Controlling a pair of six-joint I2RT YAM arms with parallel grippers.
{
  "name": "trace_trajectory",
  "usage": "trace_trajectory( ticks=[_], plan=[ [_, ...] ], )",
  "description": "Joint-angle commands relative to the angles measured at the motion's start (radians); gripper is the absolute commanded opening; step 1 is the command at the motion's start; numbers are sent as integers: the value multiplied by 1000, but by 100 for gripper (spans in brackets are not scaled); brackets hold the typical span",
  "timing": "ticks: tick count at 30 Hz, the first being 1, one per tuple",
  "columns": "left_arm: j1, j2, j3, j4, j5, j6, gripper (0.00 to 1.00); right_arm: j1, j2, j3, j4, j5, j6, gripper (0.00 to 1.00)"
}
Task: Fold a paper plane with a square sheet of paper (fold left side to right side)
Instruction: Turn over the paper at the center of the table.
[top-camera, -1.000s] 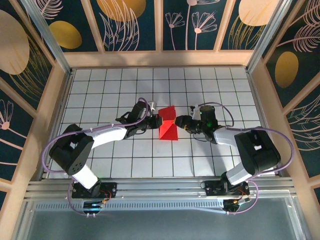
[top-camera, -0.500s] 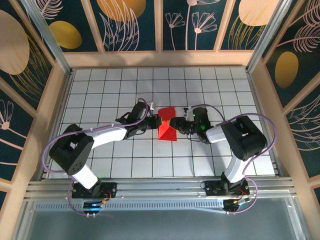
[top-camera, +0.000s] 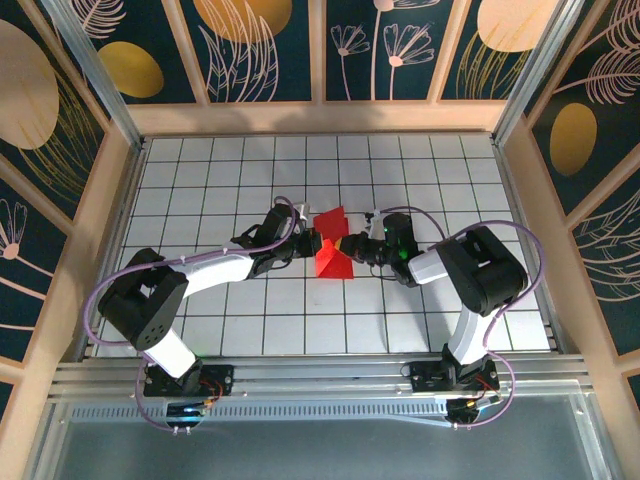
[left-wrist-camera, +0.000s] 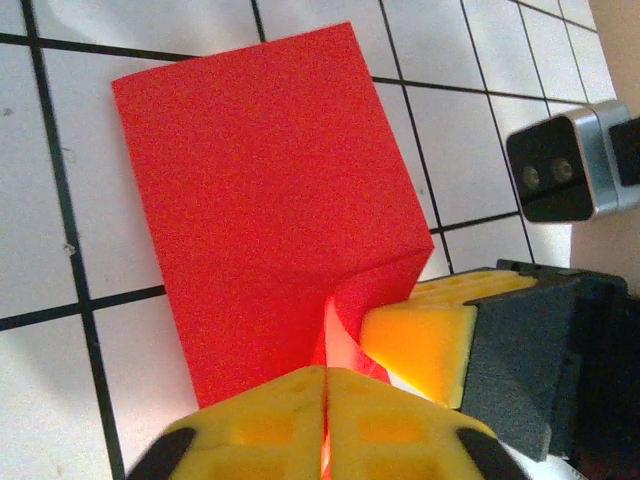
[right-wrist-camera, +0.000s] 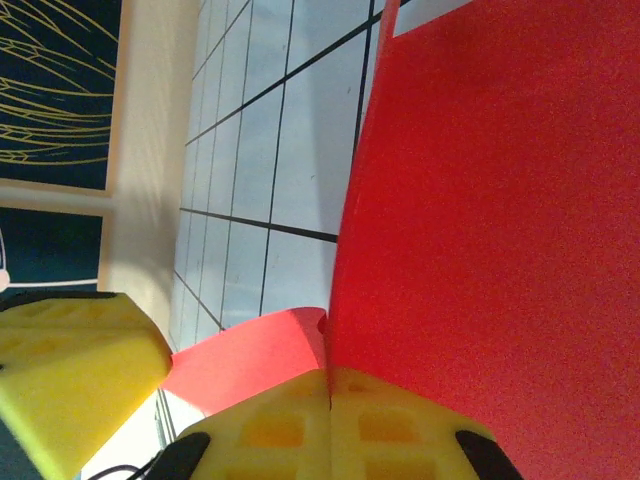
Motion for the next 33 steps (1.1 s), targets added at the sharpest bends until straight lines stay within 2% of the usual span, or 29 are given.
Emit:
trace_trajectory(
  ticks=[1, 3, 5, 10, 13, 18, 22, 27, 33],
  plan=[
    [7, -68, -10, -33, -77, -16, 24, 7, -48, 20, -9, 45, -51, 0],
    [6, -110, -17, -52, -126, -18, 45, 5, -88, 22, -43, 60, -86, 0],
    [7, -166, -29, -64, -170, -24, 59, 1, -141, 22, -81, 80, -122, 0],
    [6, -325, -85, -54, -245, -56, 83, -31, -289, 14, -151, 108, -185, 0],
    [8, -415, -120, -14, -238, -70, 99, -61, -395, 21, -202, 114, -220, 0],
    [9, -520, -166, 83, -170, -78, 99, -116, -549, 46, -267, 103, -253, 0],
    [9, -607, -248, 277, -92, -101, 99, -151, -637, 53, -249, 56, -225, 0],
    [9, -642, -307, 507, 60, -135, 99, -165, -694, 38, -122, -29, -117, 0],
    [8, -548, -269, 625, 234, -210, 99, -164, -676, 15, 125, -143, 78, 0]
  ],
)
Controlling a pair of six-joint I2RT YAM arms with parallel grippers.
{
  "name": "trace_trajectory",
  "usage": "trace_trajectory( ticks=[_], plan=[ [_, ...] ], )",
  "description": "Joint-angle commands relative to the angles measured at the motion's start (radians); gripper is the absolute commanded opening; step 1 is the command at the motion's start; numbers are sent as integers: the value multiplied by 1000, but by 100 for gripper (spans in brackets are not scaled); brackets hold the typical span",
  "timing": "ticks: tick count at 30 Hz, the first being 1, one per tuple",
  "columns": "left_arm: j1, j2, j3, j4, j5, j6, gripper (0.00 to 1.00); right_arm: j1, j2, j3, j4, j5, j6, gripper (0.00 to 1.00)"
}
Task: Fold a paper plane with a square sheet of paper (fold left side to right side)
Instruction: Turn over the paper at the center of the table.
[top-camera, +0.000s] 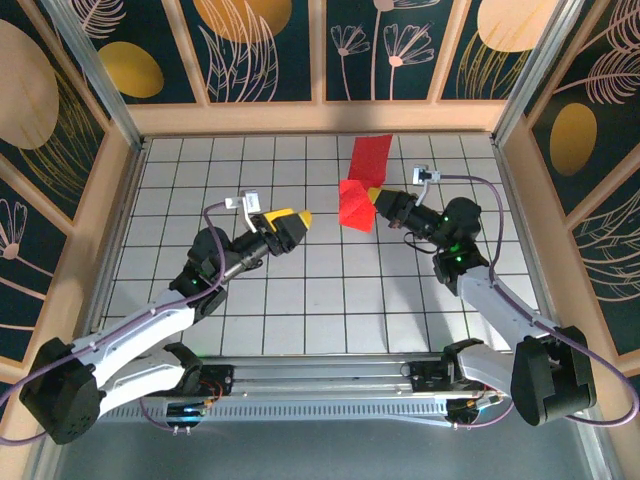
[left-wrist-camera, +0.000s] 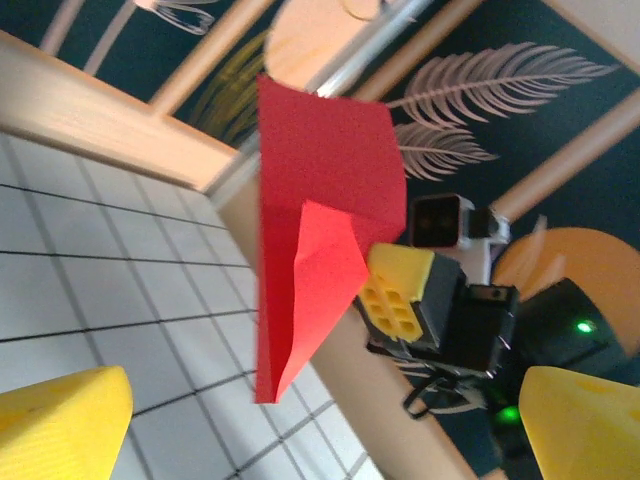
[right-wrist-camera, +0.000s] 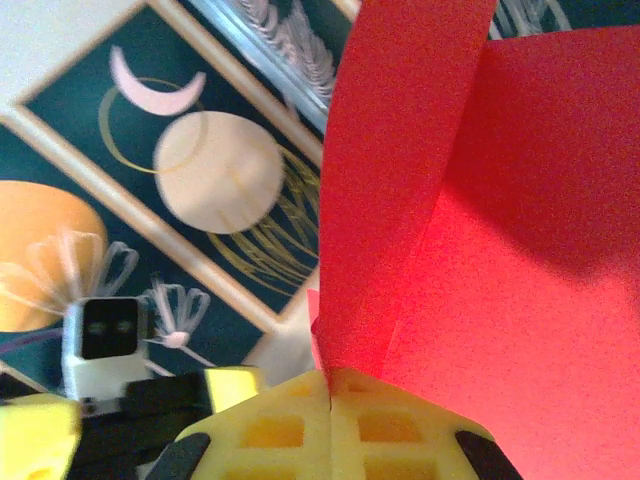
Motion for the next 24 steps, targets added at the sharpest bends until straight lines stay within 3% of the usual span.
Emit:
trace_trajectory(
  ticks=[1, 7, 15, 19, 24],
  plan=[
    [2, 59, 30, 168, 151, -72, 98, -2, 6, -13, 222, -98, 147, 0],
    [-4, 147, 51, 270, 228, -129, 95, 17, 21, -17, 245, -116, 167, 0],
    [-35, 228, 118, 264, 270, -127, 89, 62, 52, -17, 289, -121, 194, 0],
    [-45, 261, 146, 260, 284, -123, 81, 79, 71, -20, 322, -123, 214, 0],
    [-46, 258, 140, 253, 258, -124, 63, 84, 76, -24, 326, -125, 214, 0]
  ],
)
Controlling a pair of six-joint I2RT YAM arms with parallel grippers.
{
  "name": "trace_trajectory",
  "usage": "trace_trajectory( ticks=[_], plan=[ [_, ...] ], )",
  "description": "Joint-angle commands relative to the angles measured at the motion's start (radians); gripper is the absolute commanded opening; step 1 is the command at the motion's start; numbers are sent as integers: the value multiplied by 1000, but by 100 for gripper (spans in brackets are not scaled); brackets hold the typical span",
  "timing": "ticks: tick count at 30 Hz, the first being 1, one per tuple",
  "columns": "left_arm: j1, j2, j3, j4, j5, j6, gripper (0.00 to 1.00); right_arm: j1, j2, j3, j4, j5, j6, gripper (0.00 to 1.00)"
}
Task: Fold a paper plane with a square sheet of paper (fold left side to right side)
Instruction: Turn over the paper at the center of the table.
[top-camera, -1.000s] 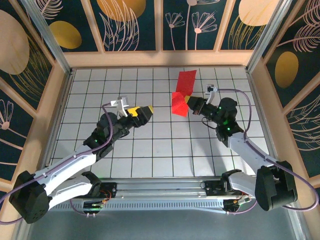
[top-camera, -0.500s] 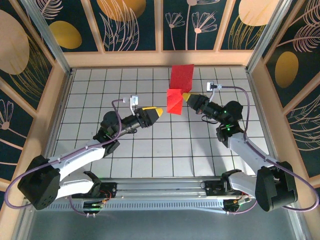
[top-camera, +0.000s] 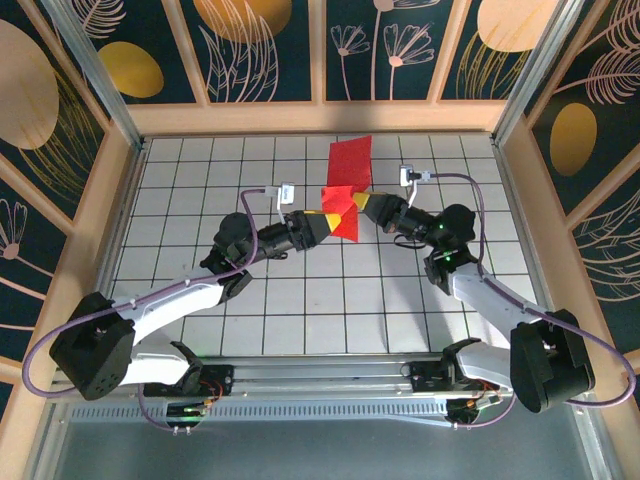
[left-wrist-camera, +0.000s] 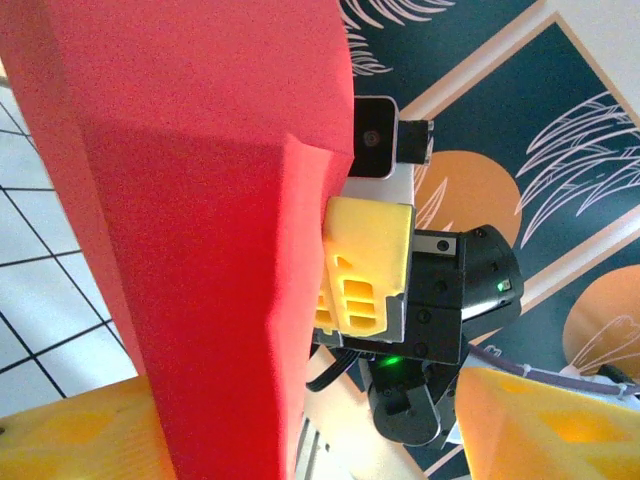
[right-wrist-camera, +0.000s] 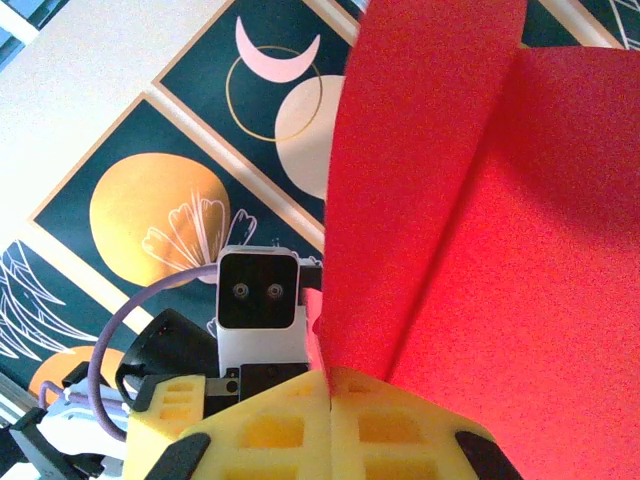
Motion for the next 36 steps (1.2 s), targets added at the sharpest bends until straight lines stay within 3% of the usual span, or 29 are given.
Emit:
trace_trajectory(
  ticks=[1, 13, 18, 23, 26, 30, 33, 36],
  plan=[
    [-4, -8, 14, 41, -1, 2, 60, 8, 5, -13, 67, -17, 8, 0],
    [-4, -38, -10, -28, -61, 24, 22, 9, -6, -22, 59, -30, -7, 0],
    [-3, -38, -10, -73, -72, 39, 6, 7, -26, -23, 12, -26, -46, 16],
    [-4, -57, 5, -201, -95, 94, 0, -6, -85, -15, -172, 6, -166, 32],
    [-3, -81, 35, -355, -137, 154, 0, -14, -141, 24, -482, 124, -326, 38],
    [-10, -105, 116, -637, -233, 262, 0, -15, -194, 113, -888, 411, -534, 45],
    [-33, -105, 200, -864, -350, 350, 0, -18, -211, 153, -1079, 624, -609, 51],
    [-65, -79, 278, -1073, -500, 398, 0, -33, -234, 150, -1168, 758, -640, 59]
  ],
)
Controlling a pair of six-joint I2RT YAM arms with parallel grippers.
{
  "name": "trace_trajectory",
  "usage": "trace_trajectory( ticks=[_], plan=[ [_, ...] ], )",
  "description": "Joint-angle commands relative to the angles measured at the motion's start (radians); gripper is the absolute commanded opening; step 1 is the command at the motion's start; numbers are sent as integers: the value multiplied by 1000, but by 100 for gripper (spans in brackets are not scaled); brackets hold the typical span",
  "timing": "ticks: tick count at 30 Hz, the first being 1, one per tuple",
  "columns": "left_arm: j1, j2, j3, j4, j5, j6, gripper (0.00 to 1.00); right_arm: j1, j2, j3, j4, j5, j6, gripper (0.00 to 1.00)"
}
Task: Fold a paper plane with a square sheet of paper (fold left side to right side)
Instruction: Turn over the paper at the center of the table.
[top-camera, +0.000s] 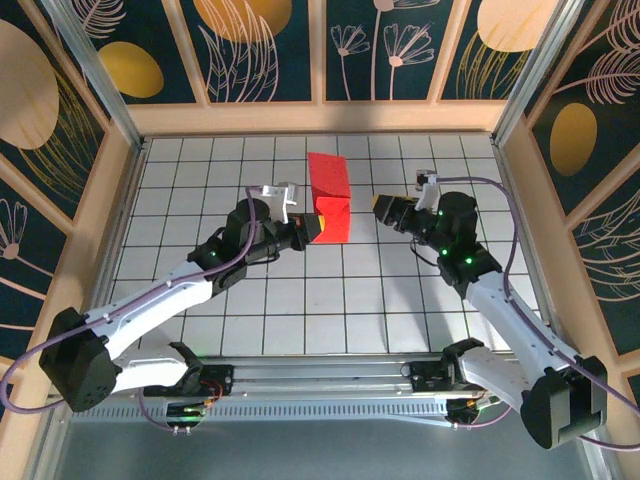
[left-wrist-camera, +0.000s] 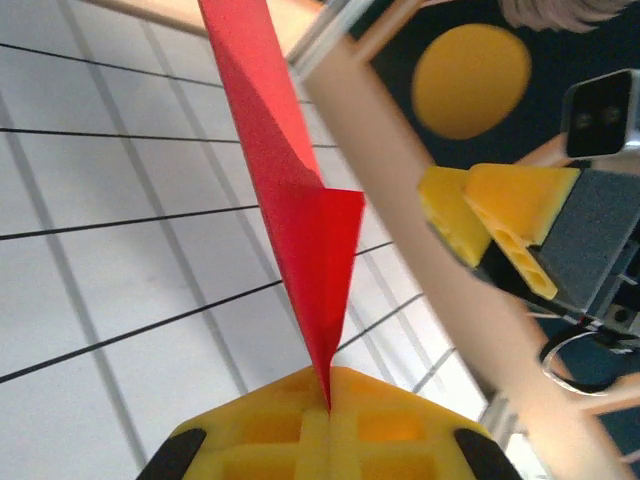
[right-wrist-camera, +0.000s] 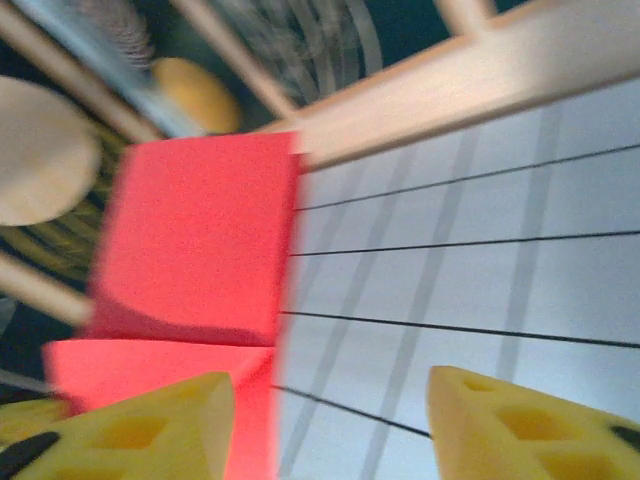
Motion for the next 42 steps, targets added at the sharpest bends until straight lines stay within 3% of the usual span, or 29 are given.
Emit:
trace_trajectory(
  ticks=[1, 5, 9, 15, 20, 32, 42],
  plan=[
    [-37, 12, 110, -357, -217, 108, 0, -20, -37, 10, -248, 271, -118, 62],
    [-114, 101, 253, -633, -506, 97, 0, -53, -90, -44, -262, 342, -118, 74],
    [-181, 267, 416, -939, -777, 4, 0, -95, -130, -96, -261, 353, -103, 80],
    [-248, 569, 618, -1281, -971, -170, 0, -134, -154, -137, -253, 339, -110, 82],
    [-261, 698, 676, -1267, -940, -198, 0, -166, -176, -163, -234, 313, -118, 82],
    [-261, 940, 778, -1158, -681, -176, 0, -263, -177, -191, -199, 181, -154, 82],
    [-256, 989, 845, -1010, -483, -120, 30, -308, -169, -192, -215, 104, -171, 82]
  ],
)
